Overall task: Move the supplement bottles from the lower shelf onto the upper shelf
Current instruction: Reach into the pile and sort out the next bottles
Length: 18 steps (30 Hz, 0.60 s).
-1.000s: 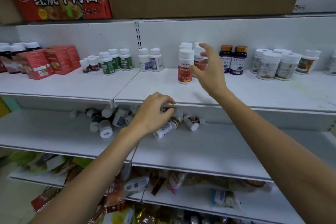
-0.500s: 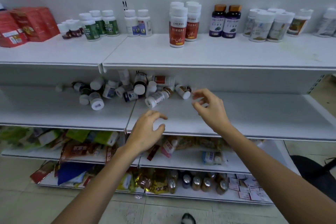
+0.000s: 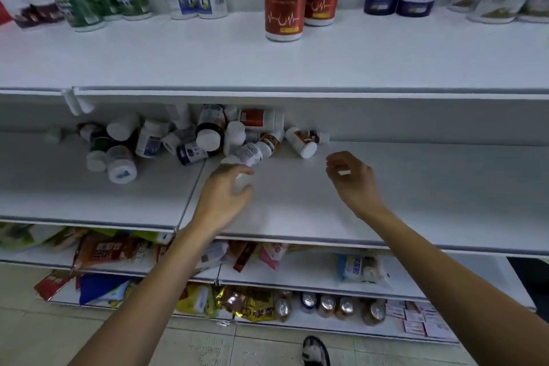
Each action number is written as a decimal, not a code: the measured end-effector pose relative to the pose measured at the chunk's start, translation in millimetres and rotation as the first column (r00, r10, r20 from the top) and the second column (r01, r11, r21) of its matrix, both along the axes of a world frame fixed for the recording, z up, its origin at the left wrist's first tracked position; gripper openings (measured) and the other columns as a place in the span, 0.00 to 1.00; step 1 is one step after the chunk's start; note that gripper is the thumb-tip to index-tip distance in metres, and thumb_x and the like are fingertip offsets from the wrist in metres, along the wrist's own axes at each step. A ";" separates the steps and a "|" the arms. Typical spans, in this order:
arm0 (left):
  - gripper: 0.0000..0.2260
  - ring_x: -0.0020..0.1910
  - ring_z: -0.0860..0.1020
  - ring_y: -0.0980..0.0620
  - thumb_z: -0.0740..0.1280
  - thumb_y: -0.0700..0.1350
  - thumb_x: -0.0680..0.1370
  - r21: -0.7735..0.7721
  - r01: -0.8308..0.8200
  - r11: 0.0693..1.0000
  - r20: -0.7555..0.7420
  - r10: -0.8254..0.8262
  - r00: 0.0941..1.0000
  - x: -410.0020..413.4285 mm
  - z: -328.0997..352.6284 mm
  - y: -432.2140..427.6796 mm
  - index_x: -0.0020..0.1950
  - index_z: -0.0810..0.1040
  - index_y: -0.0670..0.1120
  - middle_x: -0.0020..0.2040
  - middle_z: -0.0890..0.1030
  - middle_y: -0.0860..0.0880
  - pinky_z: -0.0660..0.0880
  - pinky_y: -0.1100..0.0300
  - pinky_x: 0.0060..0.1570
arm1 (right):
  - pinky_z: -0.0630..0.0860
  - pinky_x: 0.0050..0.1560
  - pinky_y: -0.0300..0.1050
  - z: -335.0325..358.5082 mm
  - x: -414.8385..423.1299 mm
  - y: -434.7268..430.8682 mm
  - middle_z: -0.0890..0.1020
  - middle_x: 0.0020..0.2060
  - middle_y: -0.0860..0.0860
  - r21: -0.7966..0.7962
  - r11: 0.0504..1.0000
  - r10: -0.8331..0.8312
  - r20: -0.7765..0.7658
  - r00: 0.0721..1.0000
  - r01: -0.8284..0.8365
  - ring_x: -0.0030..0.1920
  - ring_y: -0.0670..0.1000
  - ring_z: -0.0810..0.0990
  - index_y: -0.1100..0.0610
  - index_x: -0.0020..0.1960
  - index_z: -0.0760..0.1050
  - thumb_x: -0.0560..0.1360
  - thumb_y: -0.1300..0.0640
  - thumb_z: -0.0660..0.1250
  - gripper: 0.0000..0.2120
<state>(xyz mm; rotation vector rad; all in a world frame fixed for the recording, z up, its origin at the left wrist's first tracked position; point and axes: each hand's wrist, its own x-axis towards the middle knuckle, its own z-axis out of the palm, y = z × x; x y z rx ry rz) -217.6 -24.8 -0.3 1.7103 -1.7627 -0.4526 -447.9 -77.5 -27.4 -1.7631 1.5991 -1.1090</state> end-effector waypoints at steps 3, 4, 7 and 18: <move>0.11 0.54 0.73 0.51 0.67 0.39 0.74 -0.044 -0.056 0.997 0.071 0.059 0.996 3.9 -17.9 -33.8 0.57 0.78 0.42 0.54 0.77 0.48 0.61 0.68 0.45 | 0.68 0.39 0.23 -18.3 -6.8 -35.7 0.78 0.47 0.49 0.013 0.999 -0.033 -0.001 0.999 0.033 0.45 0.47 0.77 0.60 0.54 0.78 0.75 0.67 0.63 0.10; 0.11 0.53 0.73 0.51 0.68 0.39 0.74 -0.054 -0.075 0.996 0.081 0.079 0.994 6.5 -24.3 -45.3 0.57 0.77 0.42 0.53 0.76 0.49 0.61 0.67 0.44 | 0.69 0.40 0.26 -23.3 -8.7 -46.7 0.79 0.47 0.49 0.029 0.999 -0.037 -0.006 0.999 0.037 0.45 0.47 0.77 0.60 0.54 0.78 0.75 0.67 0.63 0.11; 0.12 0.50 0.75 0.47 0.70 0.42 0.73 -0.080 -0.110 0.991 0.120 0.119 0.986 13.2 -43.2 -77.6 0.55 0.77 0.41 0.50 0.78 0.45 0.64 0.62 0.43 | 0.74 0.51 0.41 -37.7 -12.7 -80.1 0.80 0.51 0.53 0.026 0.999 -0.026 -0.056 0.998 0.028 0.51 0.51 0.79 0.59 0.56 0.77 0.74 0.67 0.64 0.12; 0.28 0.51 0.73 0.53 0.74 0.50 0.70 0.123 -0.135 0.983 0.034 0.132 0.991 16.3 -60.3 -91.0 0.66 0.67 0.48 0.58 0.75 0.49 0.69 0.61 0.44 | 0.69 0.57 0.53 -43.2 12.0 -144.3 0.72 0.64 0.61 0.010 0.999 -0.038 -0.442 0.896 0.047 0.64 0.62 0.67 0.60 0.64 0.73 0.76 0.61 0.66 0.17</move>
